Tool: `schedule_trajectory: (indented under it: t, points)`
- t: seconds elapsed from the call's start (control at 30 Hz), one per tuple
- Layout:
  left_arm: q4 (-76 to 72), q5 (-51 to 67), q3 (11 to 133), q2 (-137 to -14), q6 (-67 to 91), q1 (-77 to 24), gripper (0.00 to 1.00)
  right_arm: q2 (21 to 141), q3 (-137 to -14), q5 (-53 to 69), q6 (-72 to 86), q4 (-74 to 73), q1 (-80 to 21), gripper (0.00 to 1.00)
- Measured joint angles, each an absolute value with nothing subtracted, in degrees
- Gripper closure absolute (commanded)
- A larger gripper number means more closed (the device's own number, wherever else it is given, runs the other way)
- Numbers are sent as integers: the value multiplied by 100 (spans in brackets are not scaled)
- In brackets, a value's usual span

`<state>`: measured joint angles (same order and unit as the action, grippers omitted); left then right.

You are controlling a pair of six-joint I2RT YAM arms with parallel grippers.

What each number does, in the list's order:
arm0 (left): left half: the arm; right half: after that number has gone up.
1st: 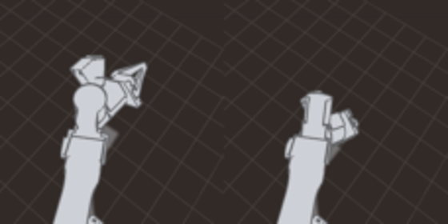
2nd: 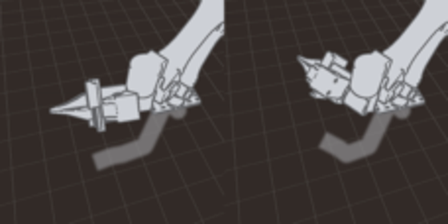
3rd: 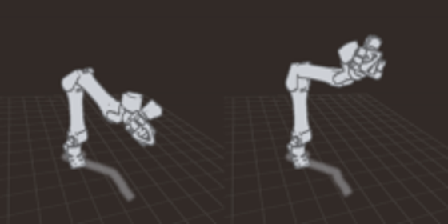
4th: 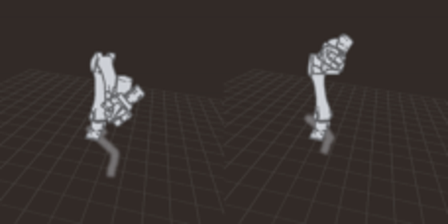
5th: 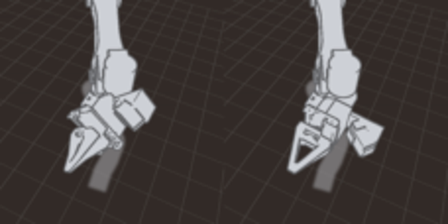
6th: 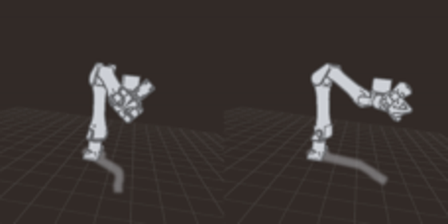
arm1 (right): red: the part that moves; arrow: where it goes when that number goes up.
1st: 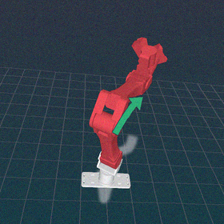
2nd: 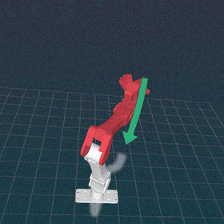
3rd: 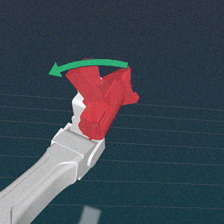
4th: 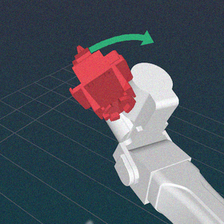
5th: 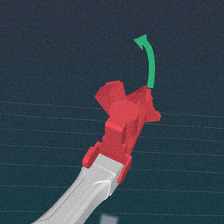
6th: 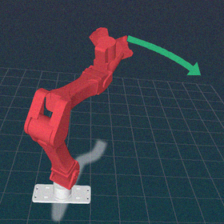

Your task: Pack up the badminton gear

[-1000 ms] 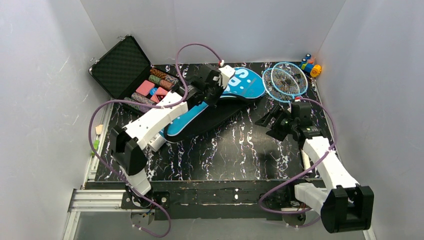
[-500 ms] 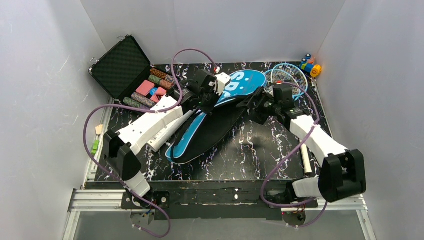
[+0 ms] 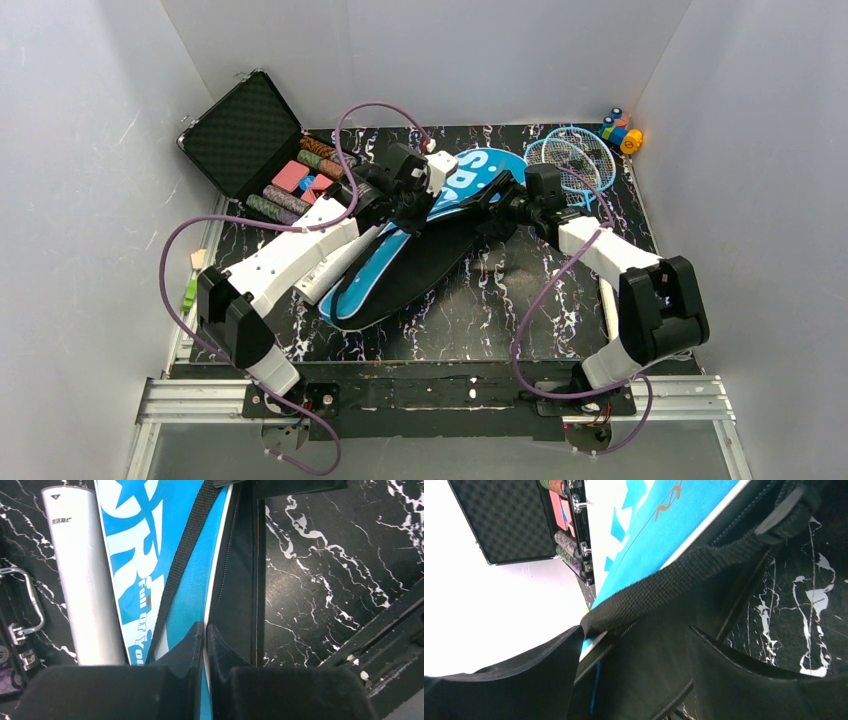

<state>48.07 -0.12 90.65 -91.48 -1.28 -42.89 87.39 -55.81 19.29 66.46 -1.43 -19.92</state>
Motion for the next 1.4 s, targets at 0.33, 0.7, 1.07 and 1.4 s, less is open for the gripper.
schedule_trajectory:
  t: [0.33, 0.7, 1.07, 1.4]
  points:
    - [4812, 589, 8739, -8729, 16, -4289, 73, 8969, -5592, 1378, 6882, 272, -2029, 73]
    - [4757, 1118, 8799, -8768, 167, -4366, 11, 8746, -5850, 633, 6547, -290, -2480, 98]
    - [4436, 576, 8982, -9164, 56, -5214, 11, 8694, -6864, -231, 6117, -1723, -3020, 99]
    - [3828, -624, 8136, -9164, -357, -5402, 46, 8582, -7000, -429, 6108, -2137, -3089, 99]
